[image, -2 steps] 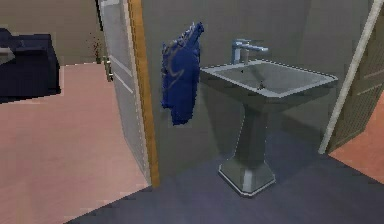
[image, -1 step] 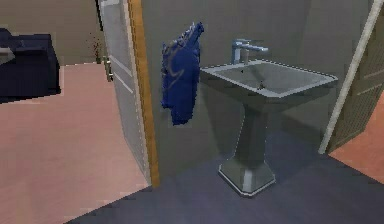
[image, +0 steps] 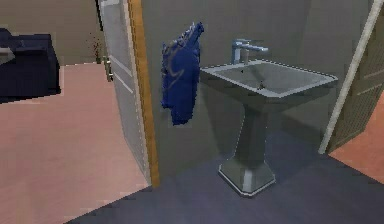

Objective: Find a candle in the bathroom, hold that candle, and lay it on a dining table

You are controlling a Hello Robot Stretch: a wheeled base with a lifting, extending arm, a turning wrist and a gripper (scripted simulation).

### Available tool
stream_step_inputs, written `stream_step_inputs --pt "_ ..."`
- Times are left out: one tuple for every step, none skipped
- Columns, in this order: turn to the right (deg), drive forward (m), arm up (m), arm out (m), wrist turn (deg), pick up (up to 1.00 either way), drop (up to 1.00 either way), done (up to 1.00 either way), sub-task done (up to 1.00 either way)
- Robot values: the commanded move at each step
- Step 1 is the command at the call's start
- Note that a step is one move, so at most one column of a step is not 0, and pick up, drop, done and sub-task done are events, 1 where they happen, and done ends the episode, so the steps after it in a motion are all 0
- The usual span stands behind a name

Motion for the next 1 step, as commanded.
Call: stream_step_inputs --pt "0.0 0.00 0.00 0.00 27.0 0.00 0.00 0.00 0.00"
